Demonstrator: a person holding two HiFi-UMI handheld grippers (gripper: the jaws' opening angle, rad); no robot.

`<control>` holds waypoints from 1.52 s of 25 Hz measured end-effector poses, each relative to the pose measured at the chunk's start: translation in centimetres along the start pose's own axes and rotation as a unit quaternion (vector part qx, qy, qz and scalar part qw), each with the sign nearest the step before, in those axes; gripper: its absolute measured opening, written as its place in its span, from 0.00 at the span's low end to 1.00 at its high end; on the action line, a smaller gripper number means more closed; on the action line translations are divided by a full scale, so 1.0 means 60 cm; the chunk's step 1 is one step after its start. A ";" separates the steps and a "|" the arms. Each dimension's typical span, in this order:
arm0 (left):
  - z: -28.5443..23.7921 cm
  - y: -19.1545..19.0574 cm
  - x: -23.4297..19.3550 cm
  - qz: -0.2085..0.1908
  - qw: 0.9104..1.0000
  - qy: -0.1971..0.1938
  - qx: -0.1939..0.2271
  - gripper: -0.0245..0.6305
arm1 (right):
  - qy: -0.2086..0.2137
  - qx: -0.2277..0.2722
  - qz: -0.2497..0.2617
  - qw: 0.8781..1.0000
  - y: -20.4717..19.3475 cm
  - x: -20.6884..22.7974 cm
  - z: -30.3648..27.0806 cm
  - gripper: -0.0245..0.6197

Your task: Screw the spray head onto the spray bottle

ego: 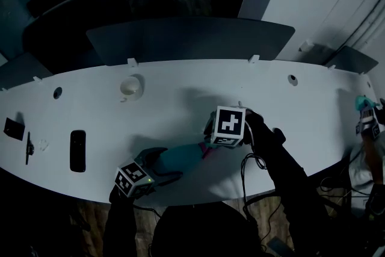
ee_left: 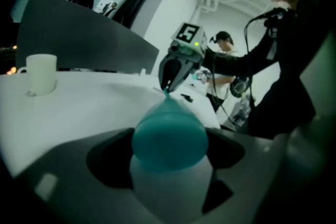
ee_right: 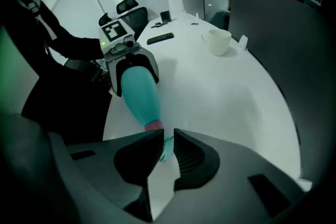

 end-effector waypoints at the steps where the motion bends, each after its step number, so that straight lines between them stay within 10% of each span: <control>1: -0.003 -0.003 0.001 -0.001 1.000 0.000 -0.009 0.67 | 0.010 -0.002 -0.011 1.000 0.001 0.005 -0.010 0.12; 8: -0.014 -0.009 0.008 -0.013 0.999 -0.007 -0.033 0.67 | 0.059 0.063 -0.018 0.996 -0.059 0.029 -0.034 0.13; 13: -0.009 -0.008 0.002 0.008 1.000 -0.015 -0.009 0.67 | 0.126 0.152 -0.110 0.974 -0.138 0.033 -0.009 0.26; 21: -0.014 -0.004 0.009 -0.015 1.000 -0.025 -0.001 0.67 | 0.182 0.130 -0.155 0.962 -0.153 0.017 -0.086 0.34; 27: -0.005 -0.007 0.018 -0.007 0.999 -0.042 0.024 0.67 | 0.296 0.145 -0.247 0.911 -0.159 0.023 -0.088 0.25; 38: 0.017 0.014 0.035 -0.017 0.989 -0.087 0.117 0.67 | 0.388 0.190 -0.232 0.872 -0.179 -0.011 -0.041 0.20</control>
Point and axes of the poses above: the fingertips, and each gripper's own axes: z backward along the fingers, x to its right, y out of its top, the point moved 9 cm from there along z, backward along the fingers, and after that the axes turned 13 degrees about -z, right-handed, at the moved point
